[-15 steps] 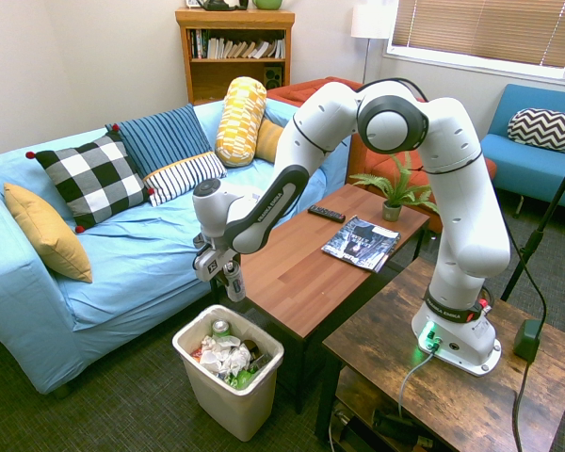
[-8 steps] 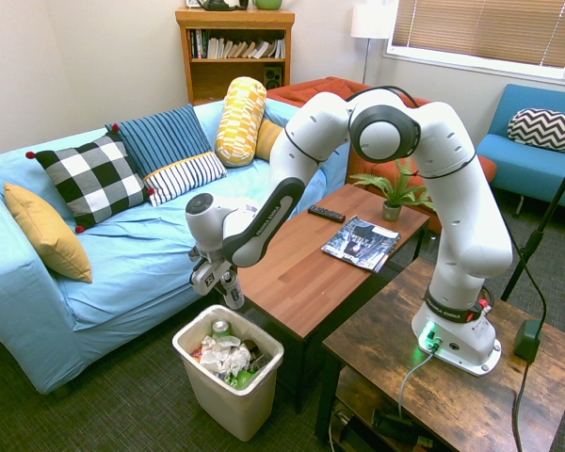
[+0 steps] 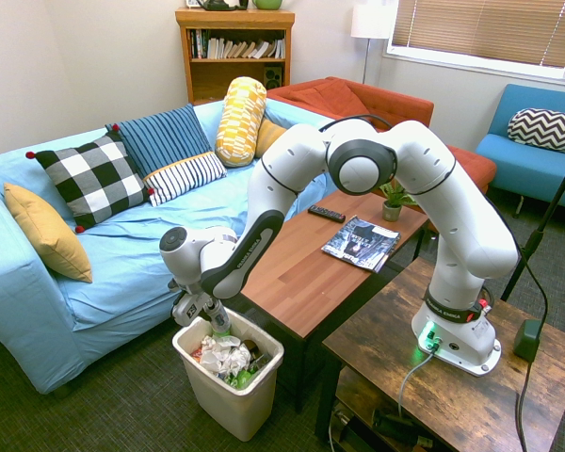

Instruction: Throw the can in the trash bin

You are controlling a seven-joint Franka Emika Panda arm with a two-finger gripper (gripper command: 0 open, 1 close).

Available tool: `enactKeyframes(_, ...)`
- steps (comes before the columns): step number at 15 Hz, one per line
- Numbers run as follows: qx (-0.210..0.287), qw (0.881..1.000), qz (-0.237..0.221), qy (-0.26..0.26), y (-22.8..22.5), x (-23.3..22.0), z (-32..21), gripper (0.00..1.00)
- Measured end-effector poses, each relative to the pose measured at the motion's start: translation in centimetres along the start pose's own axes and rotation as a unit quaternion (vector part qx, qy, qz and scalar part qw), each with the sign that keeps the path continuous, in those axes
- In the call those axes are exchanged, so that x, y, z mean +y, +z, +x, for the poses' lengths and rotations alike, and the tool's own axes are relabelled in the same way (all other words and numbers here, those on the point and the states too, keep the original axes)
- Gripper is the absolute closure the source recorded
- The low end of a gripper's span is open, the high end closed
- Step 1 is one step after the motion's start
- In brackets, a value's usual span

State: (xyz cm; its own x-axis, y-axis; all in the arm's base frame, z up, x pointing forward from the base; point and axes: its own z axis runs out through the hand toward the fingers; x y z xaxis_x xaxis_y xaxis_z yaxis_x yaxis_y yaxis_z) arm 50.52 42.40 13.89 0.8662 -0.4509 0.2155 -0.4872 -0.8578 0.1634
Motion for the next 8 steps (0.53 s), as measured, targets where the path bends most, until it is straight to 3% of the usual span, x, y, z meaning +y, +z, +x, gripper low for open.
enactKeyframes(8, -0.001, 1.000, -0.005, -0.010, 0.18, -0.24, -0.42, 0.00)
